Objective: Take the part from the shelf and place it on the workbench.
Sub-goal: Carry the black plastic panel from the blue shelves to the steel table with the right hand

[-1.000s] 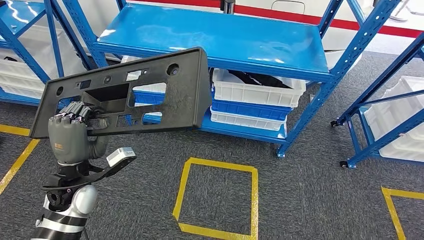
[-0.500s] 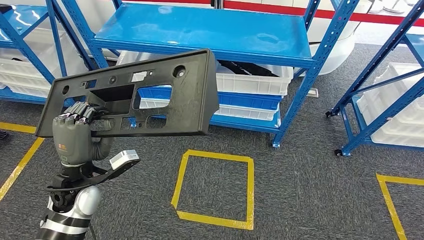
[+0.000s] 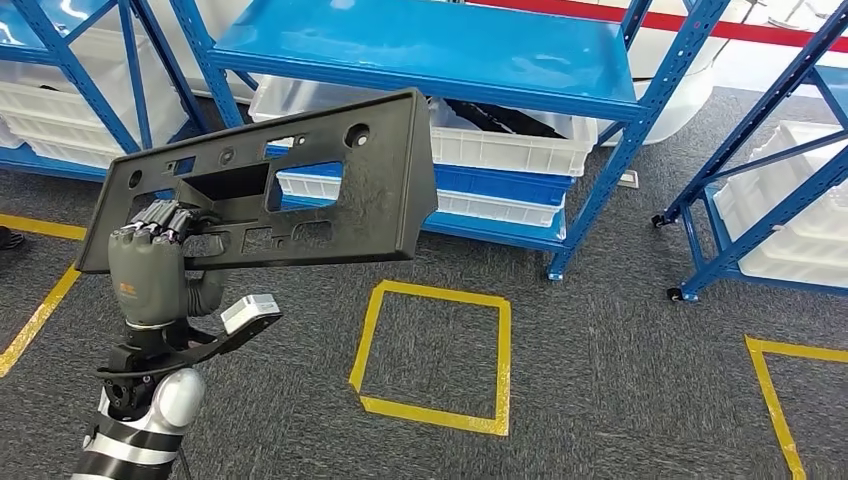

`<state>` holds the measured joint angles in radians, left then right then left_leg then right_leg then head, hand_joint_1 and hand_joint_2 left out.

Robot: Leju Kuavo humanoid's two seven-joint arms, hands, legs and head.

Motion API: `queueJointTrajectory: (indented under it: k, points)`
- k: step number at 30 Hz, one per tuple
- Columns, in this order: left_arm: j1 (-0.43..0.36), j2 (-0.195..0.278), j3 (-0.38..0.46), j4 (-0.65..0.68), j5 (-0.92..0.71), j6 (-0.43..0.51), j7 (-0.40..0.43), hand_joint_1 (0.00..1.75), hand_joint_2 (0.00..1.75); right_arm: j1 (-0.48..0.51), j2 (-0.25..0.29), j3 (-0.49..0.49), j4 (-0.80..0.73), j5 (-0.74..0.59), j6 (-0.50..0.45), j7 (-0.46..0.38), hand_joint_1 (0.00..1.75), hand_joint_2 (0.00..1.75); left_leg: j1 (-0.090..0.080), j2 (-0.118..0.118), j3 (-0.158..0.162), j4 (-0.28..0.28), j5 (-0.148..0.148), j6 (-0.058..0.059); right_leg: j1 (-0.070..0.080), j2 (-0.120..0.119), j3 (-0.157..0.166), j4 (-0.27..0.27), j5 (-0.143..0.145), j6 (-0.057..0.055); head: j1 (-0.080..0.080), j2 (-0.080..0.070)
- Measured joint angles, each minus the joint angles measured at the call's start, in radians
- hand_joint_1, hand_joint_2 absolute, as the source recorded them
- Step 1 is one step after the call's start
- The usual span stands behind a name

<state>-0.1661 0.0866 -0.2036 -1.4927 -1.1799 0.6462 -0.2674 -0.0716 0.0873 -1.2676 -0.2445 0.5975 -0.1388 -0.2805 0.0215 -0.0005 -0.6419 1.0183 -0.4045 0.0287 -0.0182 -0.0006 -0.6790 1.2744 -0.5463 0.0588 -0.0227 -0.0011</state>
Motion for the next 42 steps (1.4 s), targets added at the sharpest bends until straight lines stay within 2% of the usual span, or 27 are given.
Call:
queueJointTrajectory:
  k: [2,3,4,5,7,8,10,12,13,14,15,16,18,20,22,24,26,28,29,30,31,33,35,37,38,40,42]
  points:
    - [0.002,0.000,0.000,0.000,0.000,0.000,0.000,1.75,0.00,-0.001,-0.002,-0.002,0.000,-0.002,0.008,-0.009,0.00,0.00,0.001,-0.001,-0.019,0.001,0.018,-0.010,-0.004,0.000,0.102,-0.135,0.035,0.013,0.001,0.000]
    - [0.002,0.000,0.000,0.000,0.000,0.000,0.000,1.75,0.00,-0.002,-0.003,-0.003,-0.001,-0.003,0.010,-0.011,0.00,0.00,0.000,-0.001,-0.025,0.001,0.026,-0.016,-0.003,0.002,0.151,-0.205,0.039,0.010,0.000,0.000]
    - [0.002,0.000,0.000,-0.001,0.000,0.000,0.000,1.75,0.00,-0.002,-0.003,-0.004,-0.002,-0.004,0.012,-0.013,0.00,0.00,-0.001,-0.001,-0.027,0.000,0.034,-0.022,-0.001,0.004,0.183,-0.258,0.037,0.004,-0.001,0.000]
    - [0.002,-0.001,0.000,-0.001,0.000,0.001,0.000,1.75,0.00,-0.002,-0.003,-0.005,-0.003,-0.005,0.015,-0.015,0.00,0.00,-0.001,0.000,-0.027,-0.003,0.041,-0.030,0.002,0.006,0.196,-0.284,0.031,-0.005,-0.002,0.000]
    - [0.003,-0.001,0.000,-0.001,0.000,0.000,-0.001,1.75,0.00,0.000,-0.004,-0.008,-0.003,-0.014,0.029,-0.020,0.00,0.00,0.001,0.002,-0.027,-0.012,0.053,-0.045,0.002,0.009,0.186,-0.292,0.039,-0.023,-0.003,0.000]
    - [0.003,-0.002,0.000,-0.002,0.000,0.000,-0.002,1.75,0.00,0.000,-0.003,-0.010,-0.004,-0.021,0.040,-0.022,0.00,0.00,0.003,0.003,-0.030,-0.009,0.048,-0.050,0.000,0.010,0.184,-0.293,0.046,-0.033,-0.003,0.000]
    - [0.004,-0.002,0.000,-0.001,0.002,0.000,-0.004,1.75,0.00,0.000,-0.003,-0.016,-0.004,-0.033,0.058,-0.029,0.00,0.00,0.005,0.002,-0.054,0.053,-0.011,-0.055,-0.006,0.014,0.179,-0.296,0.064,-0.052,-0.007,0.000]
    - [0.006,-0.002,-0.001,-0.001,0.005,0.000,-0.004,1.75,0.00,0.001,-0.003,-0.022,-0.004,-0.040,0.068,-0.034,0.00,0.00,0.006,0.001,-0.098,0.190,-0.097,-0.057,-0.002,0.021,0.169,-0.294,0.076,-0.061,-0.010,0.000]
    - [0.008,-0.002,-0.001,0.000,0.006,0.000,-0.004,1.75,0.00,0.002,-0.003,-0.024,-0.004,-0.042,0.071,-0.036,0.00,0.00,0.006,0.001,-0.113,0.249,-0.122,-0.058,0.001,0.026,0.163,-0.293,0.080,-0.062,-0.010,0.000]
    - [0.010,-0.002,-0.001,0.001,0.006,0.000,-0.004,1.75,0.00,0.004,-0.003,-0.026,-0.004,-0.043,0.072,-0.037,0.00,0.00,0.006,0.000,-0.113,0.277,-0.127,-0.059,0.003,0.033,0.158,-0.291,0.083,-0.062,-0.010,0.000]
    - [0.011,-0.002,-0.001,0.002,0.008,0.000,-0.004,1.75,0.00,0.005,-0.003,-0.028,-0.004,-0.043,0.073,-0.038,0.00,0.00,0.006,-0.001,-0.093,0.263,-0.114,-0.058,0.004,0.040,0.154,-0.289,0.085,-0.061,-0.010,0.000]
    - [0.012,-0.002,-0.001,0.002,0.010,0.001,-0.004,1.75,0.00,0.005,-0.003,-0.030,-0.004,-0.043,0.073,-0.039,0.00,0.00,0.006,-0.006,-0.054,0.209,-0.089,-0.056,0.004,0.049,0.152,-0.287,0.086,-0.061,-0.010,0.000]
    - [0.013,-0.002,0.000,0.002,0.018,0.005,-0.008,1.75,0.00,0.005,-0.002,-0.032,-0.004,-0.044,0.073,-0.042,0.00,0.00,0.009,-0.044,0.032,0.078,-0.057,-0.050,0.005,0.066,0.143,-0.280,0.088,-0.057,-0.009,0.000]
    - [0.017,-0.002,0.001,0.002,0.031,0.014,-0.016,1.75,0.00,0.003,-0.002,-0.033,-0.005,-0.043,0.073,-0.044,0.00,0.00,0.008,-0.072,0.066,0.018,-0.056,-0.045,0.004,0.085,0.130,-0.275,0.092,-0.046,-0.010,0.000]
    - [0.020,-0.002,0.001,0.002,0.049,0.021,-0.031,1.75,0.00,0.002,-0.002,-0.033,-0.006,-0.042,0.072,-0.045,0.00,0.00,0.005,-0.055,0.063,0.010,-0.053,-0.037,0.002,0.103,0.117,-0.275,0.099,-0.031,-0.014,0.000]
    - [0.018,-0.002,0.001,0.001,0.079,0.016,-0.053,1.75,0.00,0.004,-0.002,-0.034,-0.006,-0.040,0.072,-0.045,0.00,0.00,0.007,-0.030,0.060,0.001,-0.047,-0.024,0.004,0.078,0.093,-0.250,0.088,-0.022,-0.012,0.000]
    - [0.018,-0.002,0.002,0.002,0.113,-0.003,-0.076,1.75,0.00,0.004,0.000,-0.035,-0.007,-0.039,0.073,-0.047,0.00,0.00,0.009,-0.006,0.058,-0.004,-0.042,-0.014,0.004,0.031,0.038,-0.150,0.044,-0.023,-0.006,0.000]
    - [0.021,-0.002,0.002,0.003,0.129,-0.016,-0.090,1.75,0.00,0.002,0.001,-0.035,-0.007,-0.037,0.075,-0.048,0.00,0.00,0.008,0.020,0.054,-0.004,-0.041,-0.012,0.003,0.014,-0.028,-0.021,-0.001,-0.021,-0.003,0.000]
    - [0.022,-0.002,0.002,0.003,0.130,-0.018,-0.094,1.75,0.00,0.003,0.001,-0.036,-0.007,-0.037,0.076,-0.048,0.00,0.00,0.008,0.034,0.053,-0.004,-0.041,-0.012,0.002,0.011,-0.044,0.010,-0.006,-0.016,-0.002,0.000]
    - [0.023,-0.002,0.002,0.004,0.130,-0.018,-0.097,1.75,0.00,0.003,0.001,-0.036,-0.007,-0.035,0.076,-0.048,0.00,0.00,0.008,0.046,0.053,-0.004,-0.041,-0.012,0.000,0.008,-0.040,0.003,0.004,-0.008,-0.002,0.000]
    - [0.023,-0.002,0.001,0.004,0.130,-0.017,-0.101,1.75,0.00,0.004,0.000,-0.036,-0.007,-0.034,0.077,-0.048,0.00,0.00,0.008,0.057,0.053,-0.004,-0.041,-0.012,-0.002,0.003,-0.018,-0.040,0.026,0.002,-0.002,0.000]
    - [0.022,-0.002,0.001,0.004,0.130,-0.016,-0.105,1.75,0.00,0.003,-0.002,-0.036,-0.008,-0.032,0.077,-0.048,0.00,0.00,0.005,0.079,0.054,-0.003,-0.042,-0.017,-0.001,-0.028,0.059,-0.184,0.079,0.015,-0.001,0.000]
    - [0.020,-0.002,0.001,0.003,0.128,-0.012,-0.108,1.75,0.00,0.001,-0.003,-0.036,-0.008,-0.032,0.077,-0.048,0.00,0.00,-0.001,0.097,0.054,-0.001,-0.042,-0.027,0.004,-0.045,0.101,-0.268,0.107,0.006,-0.003,0.000]
    - [0.018,-0.002,0.000,0.003,0.124,-0.010,-0.113,1.75,0.00,0.003,-0.003,-0.037,-0.009,-0.032,0.077,-0.048,0.00,0.00,-0.004,0.113,0.056,-0.003,-0.039,-0.038,0.009,-0.029,0.097,-0.273,0.112,-0.013,-0.006,0.000]
    - [0.016,-0.002,-0.001,0.003,0.122,-0.009,-0.115,1.75,0.00,0.005,-0.003,-0.038,-0.009,-0.033,0.077,-0.049,0.00,0.00,-0.001,0.107,0.056,-0.001,-0.043,-0.043,0.005,-0.019,0.096,-0.273,0.114,-0.020,-0.007,0.000]
    - [0.014,-0.003,-0.003,0.003,0.122,-0.007,-0.116,1.75,0.00,0.006,-0.003,-0.038,-0.010,-0.033,0.078,-0.051,0.00,0.00,0.004,0.063,0.040,0.041,-0.077,-0.050,-0.002,0.001,0.097,-0.277,0.120,-0.036,-0.010,0.000]
    - [0.013,-0.002,-0.003,0.004,0.120,0.002,-0.118,1.75,0.00,0.004,-0.002,-0.038,-0.011,-0.033,0.081,-0.054,0.00,0.00,0.004,0.013,-0.014,0.163,-0.145,-0.050,-0.002,0.020,0.097,-0.277,0.123,-0.049,-0.015,0.000]
